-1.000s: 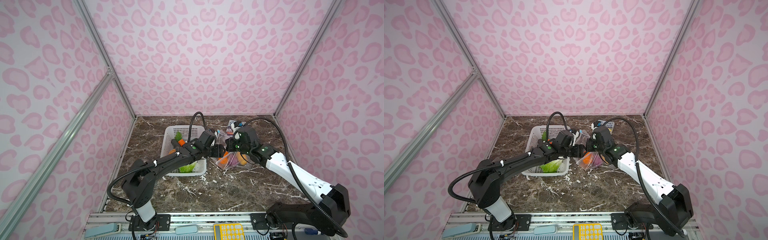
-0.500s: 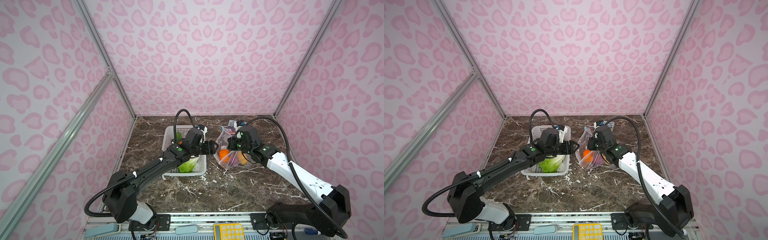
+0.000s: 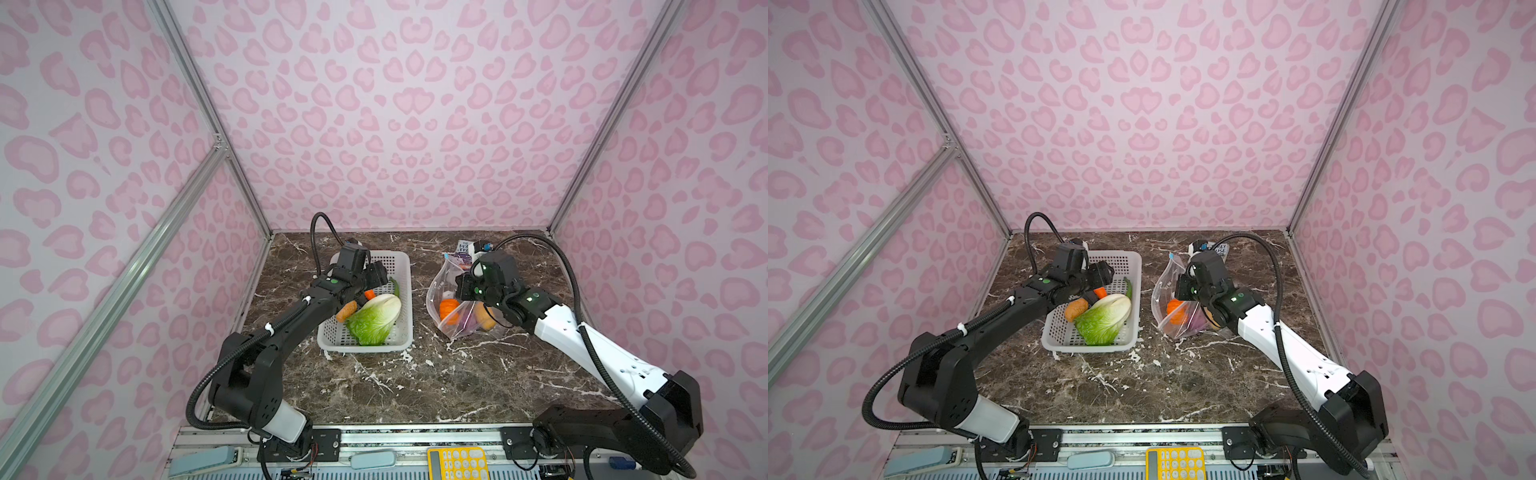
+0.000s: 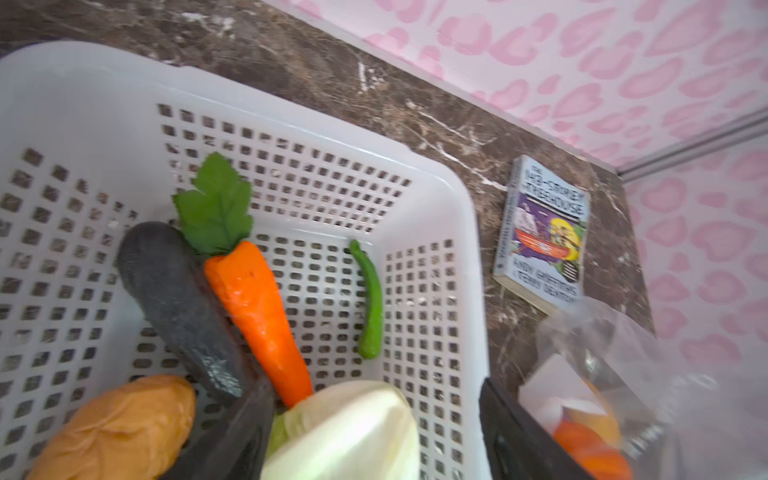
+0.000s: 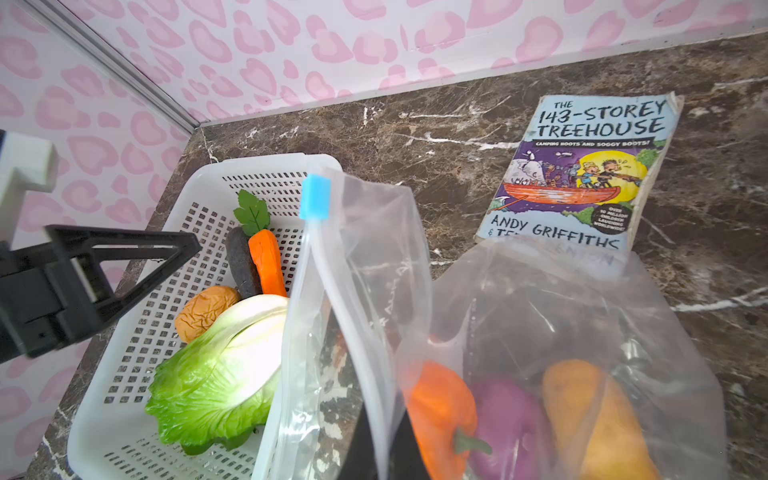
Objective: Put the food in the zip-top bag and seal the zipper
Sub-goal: 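Withdraw the left gripper from the bag back over the basket, then lower the left gripper onto the orange carrot's leafy top and close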
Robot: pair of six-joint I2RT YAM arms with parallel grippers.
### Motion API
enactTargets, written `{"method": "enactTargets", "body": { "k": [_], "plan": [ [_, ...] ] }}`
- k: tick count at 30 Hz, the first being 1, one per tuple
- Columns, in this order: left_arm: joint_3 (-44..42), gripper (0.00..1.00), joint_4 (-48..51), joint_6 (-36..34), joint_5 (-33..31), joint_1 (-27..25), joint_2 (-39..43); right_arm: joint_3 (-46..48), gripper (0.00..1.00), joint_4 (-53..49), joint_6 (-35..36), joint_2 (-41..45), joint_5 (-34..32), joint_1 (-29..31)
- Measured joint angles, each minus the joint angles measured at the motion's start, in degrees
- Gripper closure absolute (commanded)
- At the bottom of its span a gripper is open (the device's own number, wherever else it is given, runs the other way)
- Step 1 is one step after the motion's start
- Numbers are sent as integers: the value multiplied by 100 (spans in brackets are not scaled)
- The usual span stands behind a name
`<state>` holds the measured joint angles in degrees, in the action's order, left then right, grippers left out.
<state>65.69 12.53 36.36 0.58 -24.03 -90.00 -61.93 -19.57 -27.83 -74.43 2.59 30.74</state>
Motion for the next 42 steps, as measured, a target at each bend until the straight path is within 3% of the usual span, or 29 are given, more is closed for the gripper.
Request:
{"method": "enactTargets", "body": {
  "k": [9, 20, 42],
  "plan": [
    [459, 22, 109, -44, -295, 424, -1005, 140, 100, 170, -50, -90, 96, -44],
    [949, 24, 192, -103, -382, 459, -1845, 142, 100, 249, -46, -120, 192, -85],
    [1521, 26, 236, -192, -302, 479, -2756, 142, 100, 243, -17, -87, 190, -122]
  ]
}}
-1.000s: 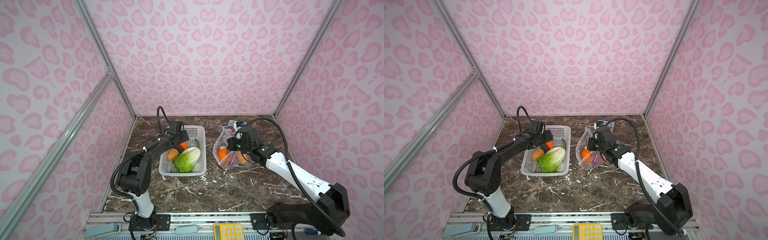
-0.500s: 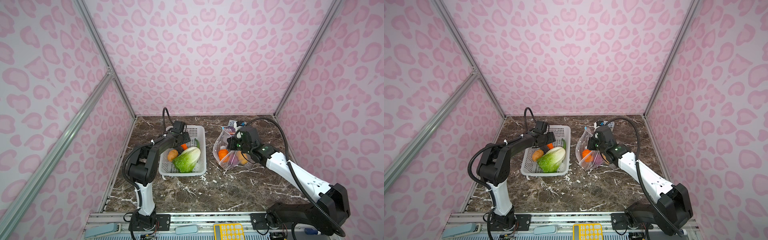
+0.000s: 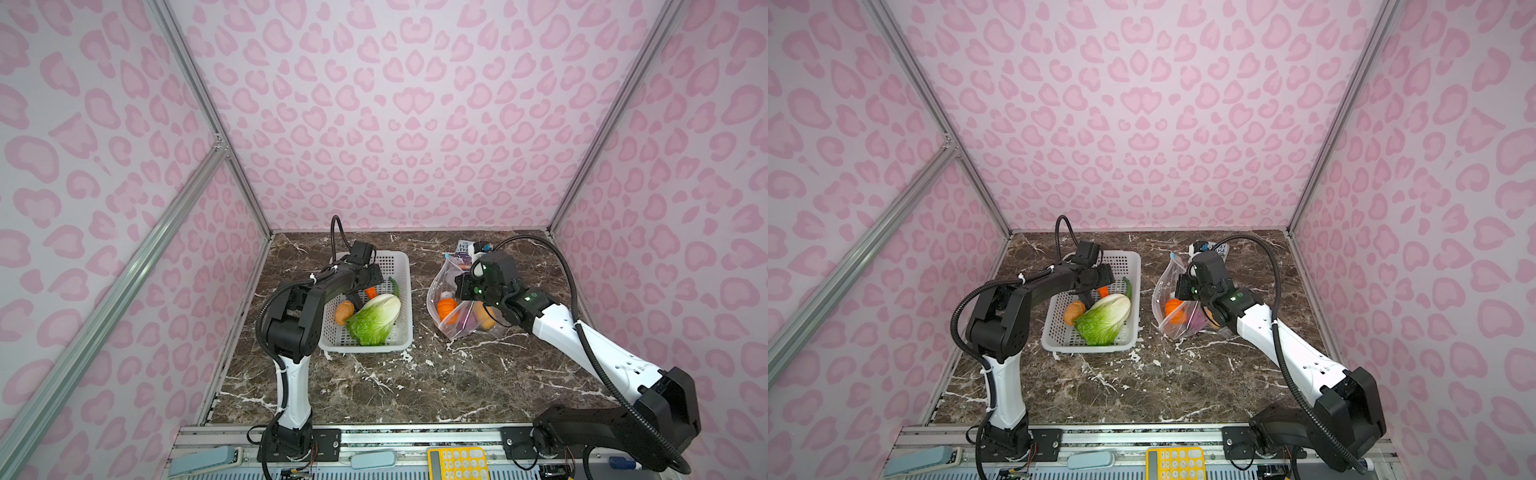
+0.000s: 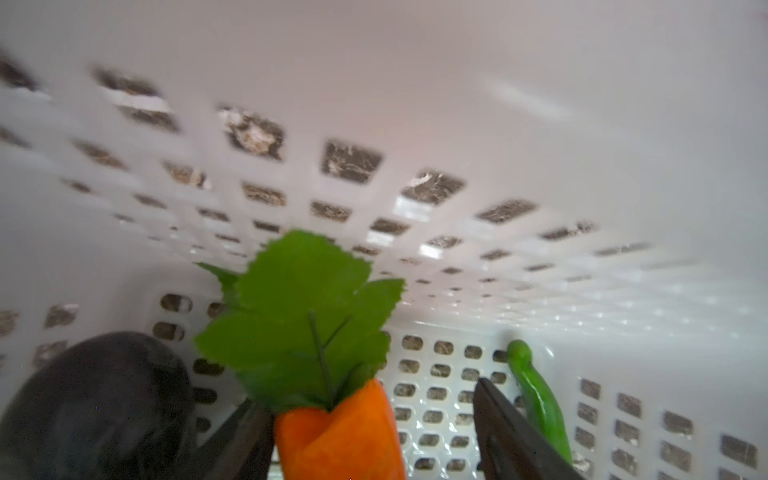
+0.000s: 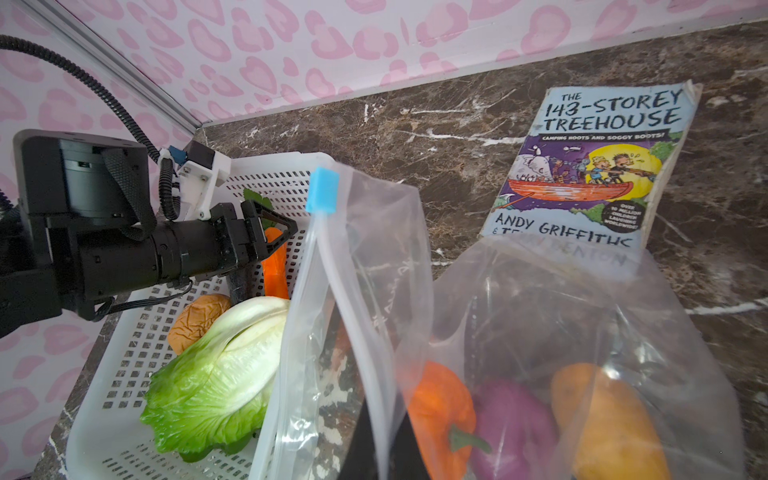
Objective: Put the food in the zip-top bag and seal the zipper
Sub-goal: 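Lower the left gripper onto the orange carrot's leafy top and close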
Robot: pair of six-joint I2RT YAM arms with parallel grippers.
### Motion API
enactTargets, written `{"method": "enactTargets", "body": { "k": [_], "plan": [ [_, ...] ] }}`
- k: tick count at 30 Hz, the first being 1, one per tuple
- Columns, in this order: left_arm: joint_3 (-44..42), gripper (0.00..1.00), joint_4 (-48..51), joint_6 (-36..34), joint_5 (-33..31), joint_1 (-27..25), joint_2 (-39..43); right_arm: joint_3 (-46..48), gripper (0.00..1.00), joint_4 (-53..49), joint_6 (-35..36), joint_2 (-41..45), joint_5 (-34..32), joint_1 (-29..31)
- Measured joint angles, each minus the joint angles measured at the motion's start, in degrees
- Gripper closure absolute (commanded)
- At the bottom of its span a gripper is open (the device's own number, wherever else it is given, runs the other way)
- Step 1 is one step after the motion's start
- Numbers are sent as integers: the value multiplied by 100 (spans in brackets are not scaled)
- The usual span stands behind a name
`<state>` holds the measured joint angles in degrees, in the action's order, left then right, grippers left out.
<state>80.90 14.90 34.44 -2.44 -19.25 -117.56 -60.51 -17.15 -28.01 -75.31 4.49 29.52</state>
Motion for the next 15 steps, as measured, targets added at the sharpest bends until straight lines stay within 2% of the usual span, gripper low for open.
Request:
{"method": "enactTargets", "body": {
  "k": [9, 12, 15],
  "plan": [
    [68, 30, -144, -103, -39, -7, -175, -15, 100, -90, 2, 0, 0, -2],
    [85, 38, -247, -122, -57, 0, -219, -15, 100, -122, 4, 22, -15, -2],
    [85, 50, -271, -140, -59, 4, -223, -15, 100, -131, 15, 35, -31, -2]
  ]
}}
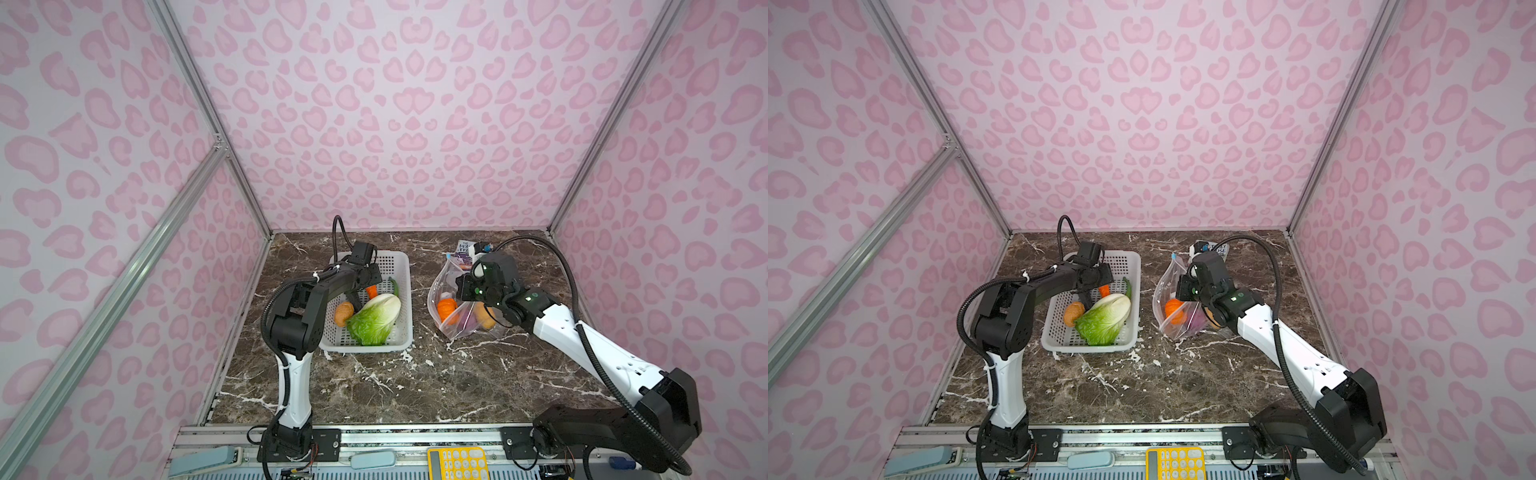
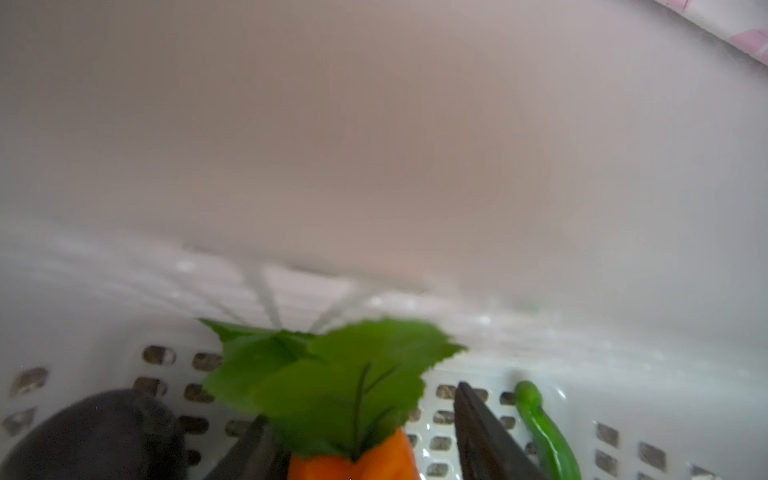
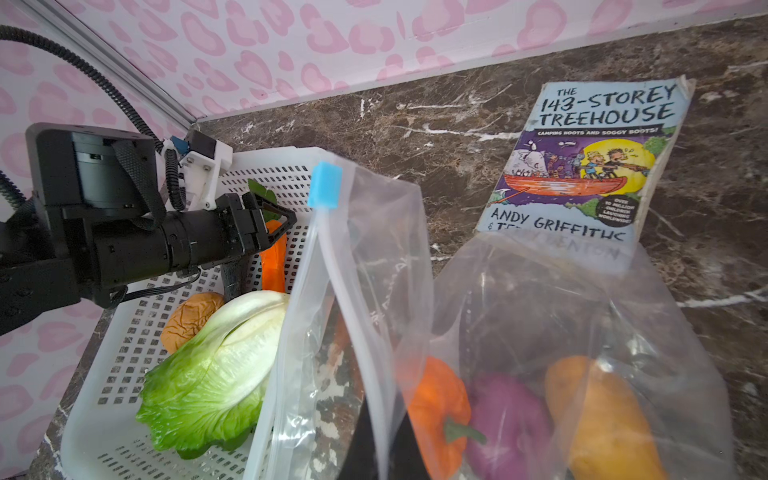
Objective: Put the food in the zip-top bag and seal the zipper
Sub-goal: 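Lower the left gripper onto the orange carrot's leafy top and close, then lift the orange carrot with the left gripper and carry it to the bag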
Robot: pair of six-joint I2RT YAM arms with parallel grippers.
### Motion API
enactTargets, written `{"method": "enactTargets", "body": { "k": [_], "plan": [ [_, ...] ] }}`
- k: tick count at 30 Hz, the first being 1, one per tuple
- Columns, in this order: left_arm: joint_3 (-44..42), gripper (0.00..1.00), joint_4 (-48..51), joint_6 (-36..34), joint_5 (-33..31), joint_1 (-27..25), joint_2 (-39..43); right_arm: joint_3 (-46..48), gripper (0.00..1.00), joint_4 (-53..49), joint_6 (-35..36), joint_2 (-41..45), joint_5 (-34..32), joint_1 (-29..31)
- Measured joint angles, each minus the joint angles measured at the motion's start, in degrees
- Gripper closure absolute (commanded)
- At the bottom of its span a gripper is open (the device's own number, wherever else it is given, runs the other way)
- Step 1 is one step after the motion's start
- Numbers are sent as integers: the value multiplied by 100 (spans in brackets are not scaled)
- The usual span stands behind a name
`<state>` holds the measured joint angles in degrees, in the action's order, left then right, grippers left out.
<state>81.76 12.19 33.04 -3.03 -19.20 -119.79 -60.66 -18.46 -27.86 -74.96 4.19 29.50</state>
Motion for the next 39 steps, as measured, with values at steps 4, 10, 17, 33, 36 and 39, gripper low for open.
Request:
{"method": "enactTargets", "body": {
  "k": [4, 10, 17, 33, 36, 39],
  "plan": [
    [0, 59, 24, -4, 4, 2, 35, 0, 100, -7, 2, 9, -9, 0],
    [0, 63, 275, -4, 22, 2, 212, 0, 100, -11, 4, 28, -9, 0],
    [4, 63, 304, -39, -2, 2, 717, 0, 100, -31, 7, 83, -24, 0],
    [-2, 63, 269, -424, -540, 2, 1711, 0, 100, -31, 7, 175, -33, -2],
    [-35, 63, 267, -522, -612, -4, 1928, 0, 100, -31, 4, 175, -33, -2],
    [-94, 63, 251, -608, -603, -44, 2199, 0, 100, -31, 4, 175, -31, -2]
  ]
}}
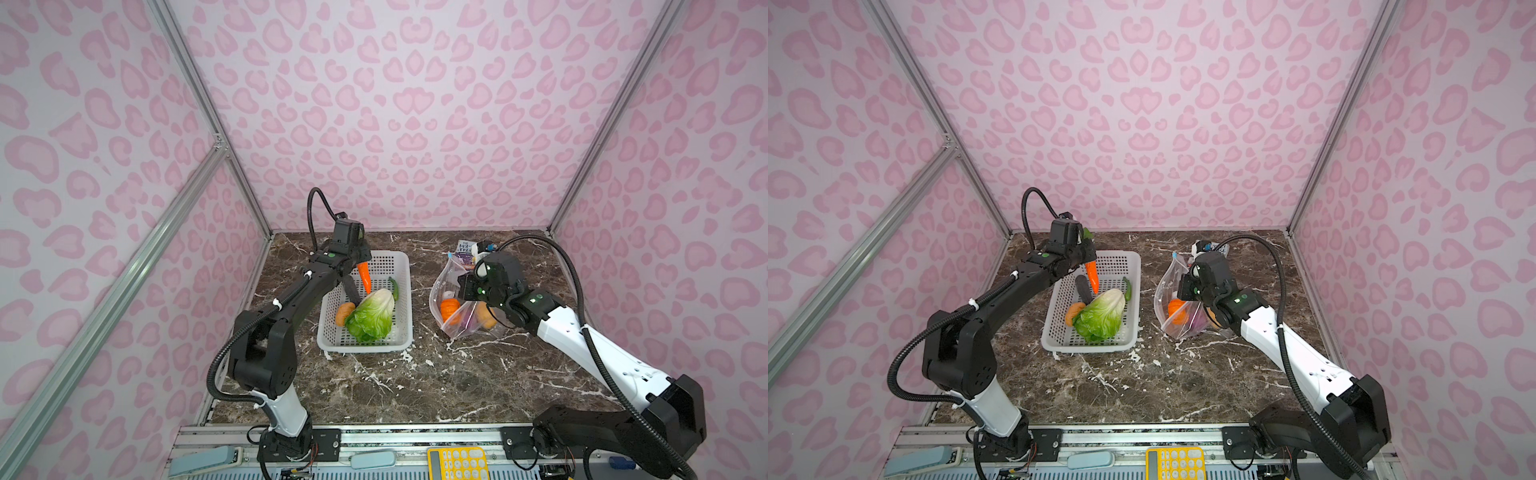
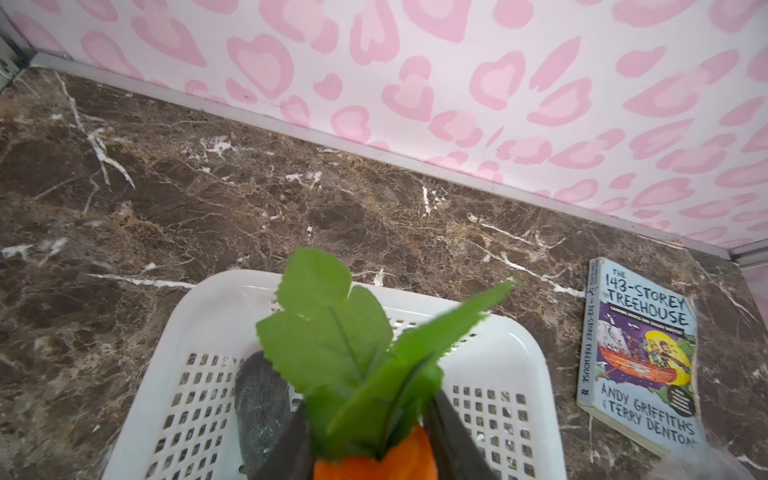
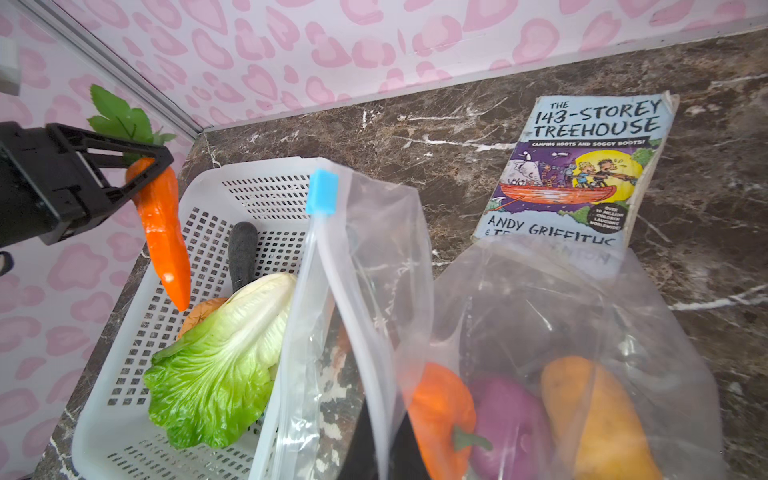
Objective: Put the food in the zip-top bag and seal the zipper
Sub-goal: 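Lift the orange carrot with the left gripper and carry it to the bag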
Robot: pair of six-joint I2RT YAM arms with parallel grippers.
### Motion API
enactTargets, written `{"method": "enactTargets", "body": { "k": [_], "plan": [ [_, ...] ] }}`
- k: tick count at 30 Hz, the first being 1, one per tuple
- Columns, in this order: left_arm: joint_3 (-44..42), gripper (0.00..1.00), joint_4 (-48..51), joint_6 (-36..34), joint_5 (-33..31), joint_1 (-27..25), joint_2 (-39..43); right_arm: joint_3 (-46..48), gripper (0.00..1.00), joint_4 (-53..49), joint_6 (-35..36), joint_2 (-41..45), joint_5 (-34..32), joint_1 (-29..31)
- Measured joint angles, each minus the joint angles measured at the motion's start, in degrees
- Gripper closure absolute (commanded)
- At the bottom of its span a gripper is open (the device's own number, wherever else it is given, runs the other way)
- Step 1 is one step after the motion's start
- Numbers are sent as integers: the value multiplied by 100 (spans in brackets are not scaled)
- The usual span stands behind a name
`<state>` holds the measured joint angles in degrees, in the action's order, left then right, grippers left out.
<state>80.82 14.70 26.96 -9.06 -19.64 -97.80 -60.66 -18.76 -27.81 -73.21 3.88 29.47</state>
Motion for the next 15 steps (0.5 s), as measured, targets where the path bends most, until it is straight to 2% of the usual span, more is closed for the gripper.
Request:
{"method": "enactTargets", "body": {
  "k": [9, 15],
  "plan": [
    [-201, 62, -374, -37, 887, -409, 798, 0, 100, 4, -31, -2, 4, 2],
    [-599, 62, -723, 205, 1180, -868, 1386, 0, 100, 44, -76, 0, 26, 2]
  ]
}}
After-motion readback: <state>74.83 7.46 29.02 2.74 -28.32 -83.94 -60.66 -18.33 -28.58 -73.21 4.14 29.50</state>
